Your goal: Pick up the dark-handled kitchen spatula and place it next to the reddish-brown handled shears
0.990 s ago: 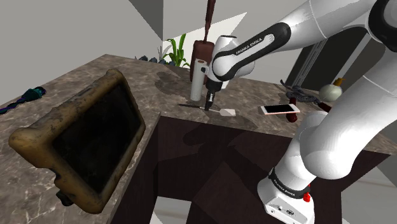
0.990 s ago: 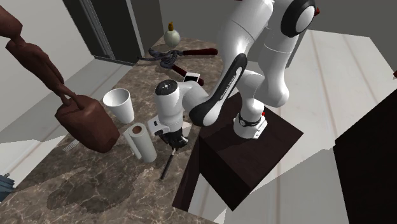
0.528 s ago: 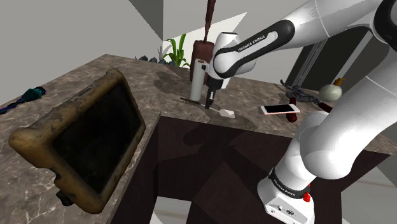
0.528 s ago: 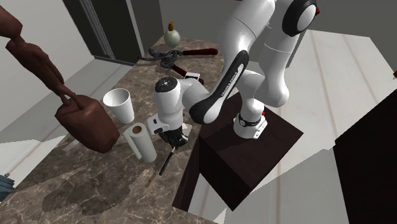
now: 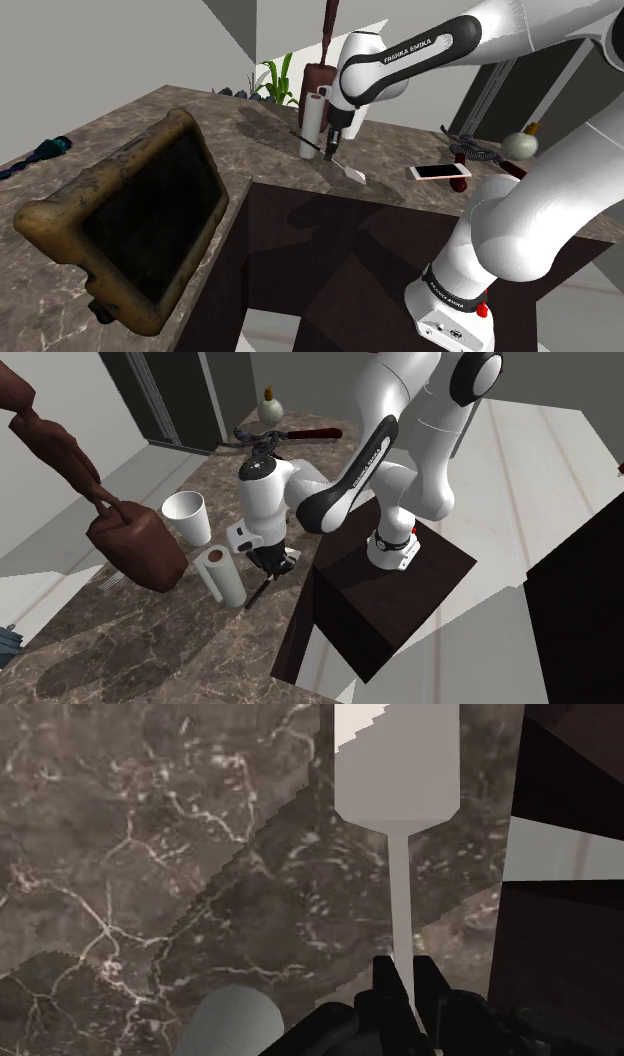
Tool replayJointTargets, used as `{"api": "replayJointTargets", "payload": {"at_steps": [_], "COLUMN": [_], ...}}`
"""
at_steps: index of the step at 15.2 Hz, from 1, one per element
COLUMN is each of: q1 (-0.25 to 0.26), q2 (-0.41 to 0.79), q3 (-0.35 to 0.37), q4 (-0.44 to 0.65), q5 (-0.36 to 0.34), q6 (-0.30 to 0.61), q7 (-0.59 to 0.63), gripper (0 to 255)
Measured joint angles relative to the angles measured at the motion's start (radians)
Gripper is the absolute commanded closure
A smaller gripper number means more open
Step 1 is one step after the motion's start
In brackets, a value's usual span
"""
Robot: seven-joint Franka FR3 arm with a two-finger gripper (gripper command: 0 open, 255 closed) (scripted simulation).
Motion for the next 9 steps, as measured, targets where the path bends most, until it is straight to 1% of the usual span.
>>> {"api": "replayJointTargets", "payload": {"at_steps": [9], "q1": [-0.003], "q2": [-0.057], "q3": [0.015], "q4": [0.078], "q5": [-0.011], "q6": [-0.134], "q7": [0.015], "gripper": [255]}}
